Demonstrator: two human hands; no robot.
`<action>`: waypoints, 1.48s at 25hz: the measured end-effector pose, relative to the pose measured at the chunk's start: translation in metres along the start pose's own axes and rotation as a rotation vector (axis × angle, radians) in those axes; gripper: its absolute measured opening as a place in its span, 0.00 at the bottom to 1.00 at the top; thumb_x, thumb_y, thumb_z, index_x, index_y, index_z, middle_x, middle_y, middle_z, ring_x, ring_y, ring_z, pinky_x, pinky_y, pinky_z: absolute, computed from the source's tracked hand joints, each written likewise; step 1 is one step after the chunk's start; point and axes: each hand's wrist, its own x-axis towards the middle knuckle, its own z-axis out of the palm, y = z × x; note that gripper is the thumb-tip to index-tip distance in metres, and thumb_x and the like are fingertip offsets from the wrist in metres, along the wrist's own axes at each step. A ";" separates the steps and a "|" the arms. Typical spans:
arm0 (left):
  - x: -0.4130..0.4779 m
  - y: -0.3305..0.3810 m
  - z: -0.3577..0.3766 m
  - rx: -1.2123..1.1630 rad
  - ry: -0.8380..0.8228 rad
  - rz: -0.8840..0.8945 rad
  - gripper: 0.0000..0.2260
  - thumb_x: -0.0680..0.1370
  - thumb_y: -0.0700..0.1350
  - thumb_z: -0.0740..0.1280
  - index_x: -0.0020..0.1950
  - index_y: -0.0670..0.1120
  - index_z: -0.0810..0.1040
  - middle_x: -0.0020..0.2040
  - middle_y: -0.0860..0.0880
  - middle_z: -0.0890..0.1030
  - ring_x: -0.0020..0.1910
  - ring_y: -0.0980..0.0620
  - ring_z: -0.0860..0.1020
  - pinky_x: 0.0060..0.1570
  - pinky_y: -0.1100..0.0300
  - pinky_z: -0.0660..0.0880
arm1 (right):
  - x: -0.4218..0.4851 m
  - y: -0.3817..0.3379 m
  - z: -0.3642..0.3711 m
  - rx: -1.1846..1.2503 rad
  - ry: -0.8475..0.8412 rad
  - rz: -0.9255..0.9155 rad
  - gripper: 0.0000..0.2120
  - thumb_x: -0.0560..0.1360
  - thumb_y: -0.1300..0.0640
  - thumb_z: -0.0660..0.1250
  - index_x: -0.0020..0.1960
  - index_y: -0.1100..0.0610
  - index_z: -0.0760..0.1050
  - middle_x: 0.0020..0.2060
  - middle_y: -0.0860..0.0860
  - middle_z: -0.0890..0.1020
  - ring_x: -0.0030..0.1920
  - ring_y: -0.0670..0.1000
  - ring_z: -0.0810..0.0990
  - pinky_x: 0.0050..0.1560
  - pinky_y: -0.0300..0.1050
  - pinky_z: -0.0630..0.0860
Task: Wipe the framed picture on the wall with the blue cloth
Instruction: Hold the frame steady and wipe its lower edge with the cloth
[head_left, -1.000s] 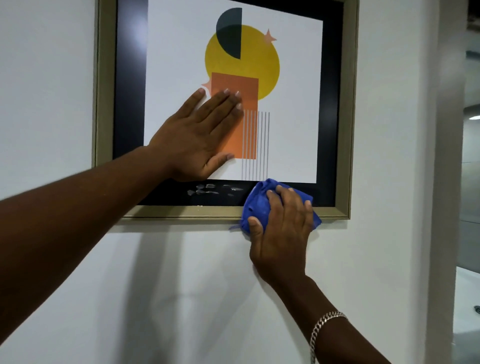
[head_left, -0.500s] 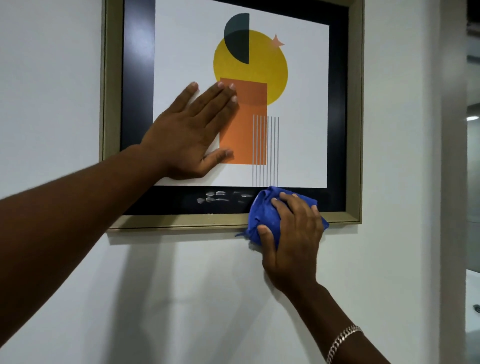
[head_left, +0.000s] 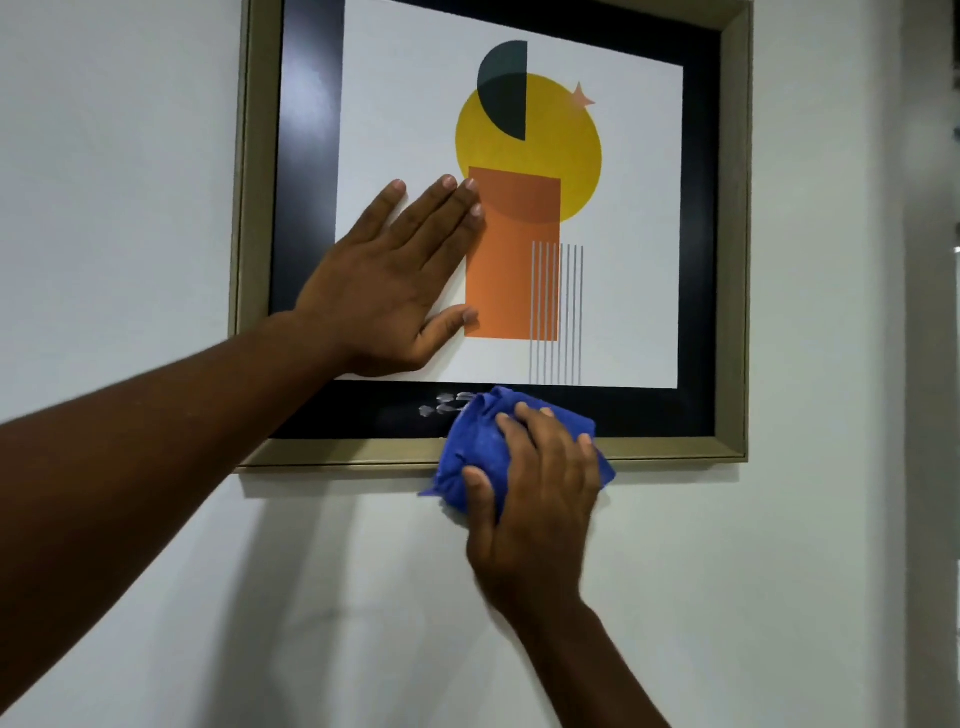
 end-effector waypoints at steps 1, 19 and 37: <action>-0.001 0.000 0.000 -0.004 -0.006 -0.018 0.36 0.79 0.63 0.46 0.79 0.41 0.46 0.81 0.41 0.50 0.80 0.44 0.47 0.78 0.42 0.49 | 0.002 0.000 0.002 -0.013 0.013 0.020 0.22 0.79 0.45 0.53 0.66 0.57 0.69 0.65 0.56 0.74 0.69 0.55 0.66 0.73 0.57 0.57; -0.003 -0.002 -0.002 -0.031 -0.028 -0.059 0.38 0.78 0.64 0.46 0.78 0.39 0.44 0.81 0.40 0.47 0.80 0.43 0.45 0.78 0.43 0.48 | 0.012 -0.050 0.023 0.014 0.149 0.337 0.20 0.79 0.47 0.55 0.64 0.57 0.71 0.63 0.54 0.76 0.68 0.55 0.69 0.74 0.59 0.54; -0.002 -0.003 -0.007 -0.109 -0.041 -0.081 0.43 0.75 0.69 0.42 0.79 0.39 0.45 0.81 0.41 0.48 0.80 0.44 0.46 0.78 0.43 0.47 | -0.003 -0.058 0.025 0.084 0.092 0.054 0.18 0.80 0.47 0.55 0.60 0.56 0.75 0.60 0.53 0.79 0.66 0.54 0.73 0.71 0.61 0.60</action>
